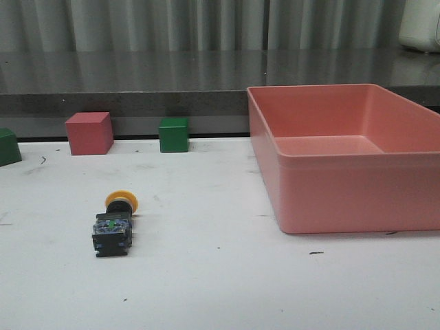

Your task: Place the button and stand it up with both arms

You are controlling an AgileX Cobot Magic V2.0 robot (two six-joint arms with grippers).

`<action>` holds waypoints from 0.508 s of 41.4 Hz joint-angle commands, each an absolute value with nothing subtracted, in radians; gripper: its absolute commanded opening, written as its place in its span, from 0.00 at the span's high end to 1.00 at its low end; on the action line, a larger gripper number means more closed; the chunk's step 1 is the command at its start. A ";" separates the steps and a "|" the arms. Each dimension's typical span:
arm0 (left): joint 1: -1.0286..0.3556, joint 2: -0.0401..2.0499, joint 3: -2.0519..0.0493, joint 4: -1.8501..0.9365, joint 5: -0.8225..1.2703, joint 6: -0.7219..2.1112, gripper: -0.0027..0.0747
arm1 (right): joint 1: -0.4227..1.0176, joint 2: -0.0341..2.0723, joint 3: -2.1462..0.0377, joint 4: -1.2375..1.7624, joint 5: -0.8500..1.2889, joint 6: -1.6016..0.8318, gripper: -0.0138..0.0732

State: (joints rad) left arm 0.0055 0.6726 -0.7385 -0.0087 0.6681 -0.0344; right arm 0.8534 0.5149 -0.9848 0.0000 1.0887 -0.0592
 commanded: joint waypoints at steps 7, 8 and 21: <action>-0.003 0.676 -0.773 -0.018 0.602 -0.037 0.40 | 0.849 0.524 -1.007 0.000 1.046 -0.068 0.34; -0.003 0.676 -0.773 -0.018 0.602 -0.037 0.40 | 0.849 0.524 -1.007 0.000 1.046 -0.068 0.34; -0.041 0.676 -0.774 -0.040 0.604 -0.037 0.40 | 0.849 0.524 -1.007 0.000 1.046 -0.068 0.34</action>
State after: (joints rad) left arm -0.0073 0.6726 -0.7385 -0.0182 0.6681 -0.0344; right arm 0.8534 0.5149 -0.9848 0.0000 1.1044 -0.0614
